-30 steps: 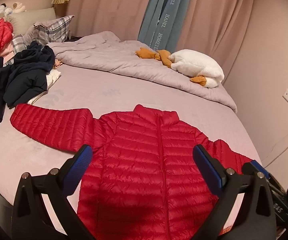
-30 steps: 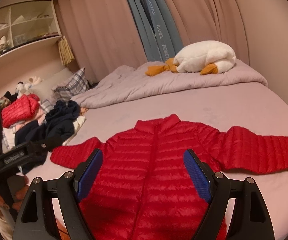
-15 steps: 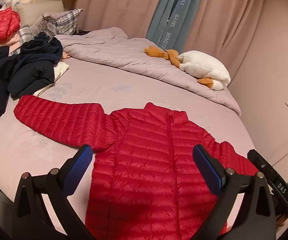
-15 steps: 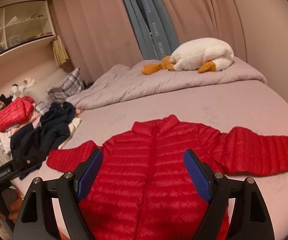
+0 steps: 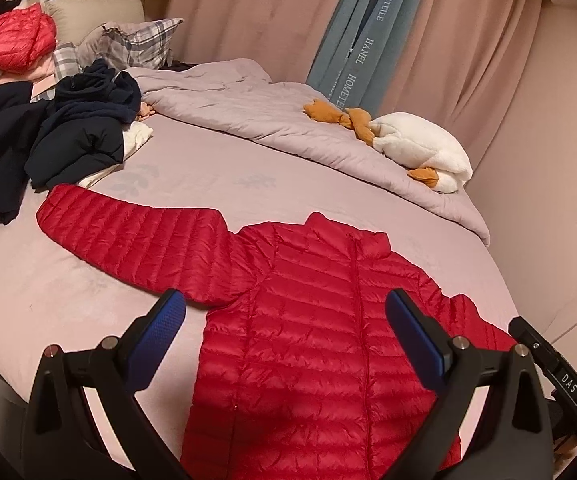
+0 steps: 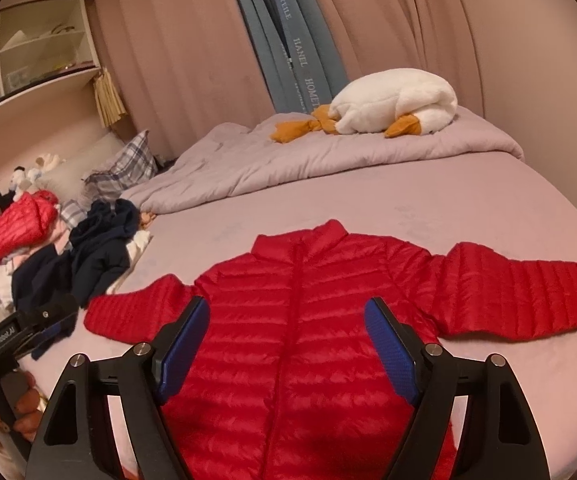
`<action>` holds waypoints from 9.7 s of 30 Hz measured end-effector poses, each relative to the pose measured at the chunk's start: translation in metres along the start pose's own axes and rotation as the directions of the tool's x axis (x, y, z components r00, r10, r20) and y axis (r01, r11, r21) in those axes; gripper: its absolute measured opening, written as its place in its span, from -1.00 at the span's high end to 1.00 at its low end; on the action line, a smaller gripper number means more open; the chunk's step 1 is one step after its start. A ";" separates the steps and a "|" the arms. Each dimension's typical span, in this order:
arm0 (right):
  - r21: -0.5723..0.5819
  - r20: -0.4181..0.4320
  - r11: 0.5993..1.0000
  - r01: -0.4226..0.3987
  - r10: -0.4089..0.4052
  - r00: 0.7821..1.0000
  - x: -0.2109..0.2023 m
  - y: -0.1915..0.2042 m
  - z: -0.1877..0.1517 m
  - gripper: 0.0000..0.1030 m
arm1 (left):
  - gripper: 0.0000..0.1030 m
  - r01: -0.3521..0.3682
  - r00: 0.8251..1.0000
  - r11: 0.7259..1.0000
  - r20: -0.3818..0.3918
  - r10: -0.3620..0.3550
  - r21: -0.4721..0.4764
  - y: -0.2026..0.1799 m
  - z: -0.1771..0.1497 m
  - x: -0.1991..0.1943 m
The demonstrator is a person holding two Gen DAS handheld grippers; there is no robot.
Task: Fold large clothes
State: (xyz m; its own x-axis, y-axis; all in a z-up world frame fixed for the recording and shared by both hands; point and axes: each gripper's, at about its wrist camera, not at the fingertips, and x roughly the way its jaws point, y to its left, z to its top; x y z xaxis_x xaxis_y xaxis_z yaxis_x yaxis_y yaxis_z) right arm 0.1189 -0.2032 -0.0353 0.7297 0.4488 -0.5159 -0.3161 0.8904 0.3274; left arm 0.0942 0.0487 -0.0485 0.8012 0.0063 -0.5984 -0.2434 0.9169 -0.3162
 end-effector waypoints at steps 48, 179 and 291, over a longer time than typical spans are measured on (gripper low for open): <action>-0.005 -0.029 0.988 0.152 -0.152 0.988 0.013 0.039 0.011 -0.26 | -0.74 -0.310 0.947 0.794 -0.090 0.310 -0.524 0.273 0.051 0.082; 0.296 -0.001 0.921 0.256 -0.267 0.964 -0.055 -0.078 -0.048 -0.26 | -0.68 0.328 0.912 0.937 -0.299 -0.280 0.121 -0.126 -0.031 0.070; 0.416 -0.189 0.699 0.582 -0.560 0.807 -0.028 -0.271 -0.010 -0.69 | -0.97 0.080 0.959 0.994 -0.267 -0.099 -0.079 -0.029 -0.010 0.087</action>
State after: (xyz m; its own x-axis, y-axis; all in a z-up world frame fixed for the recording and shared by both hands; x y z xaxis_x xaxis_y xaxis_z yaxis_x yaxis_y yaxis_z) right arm 0.1783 -0.4565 -0.1179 0.6511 -0.1219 -0.7492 0.4560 0.8518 0.2577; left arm 0.1652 0.0190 -0.0992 0.6464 -0.1907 -0.7388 -0.2210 0.8800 -0.4204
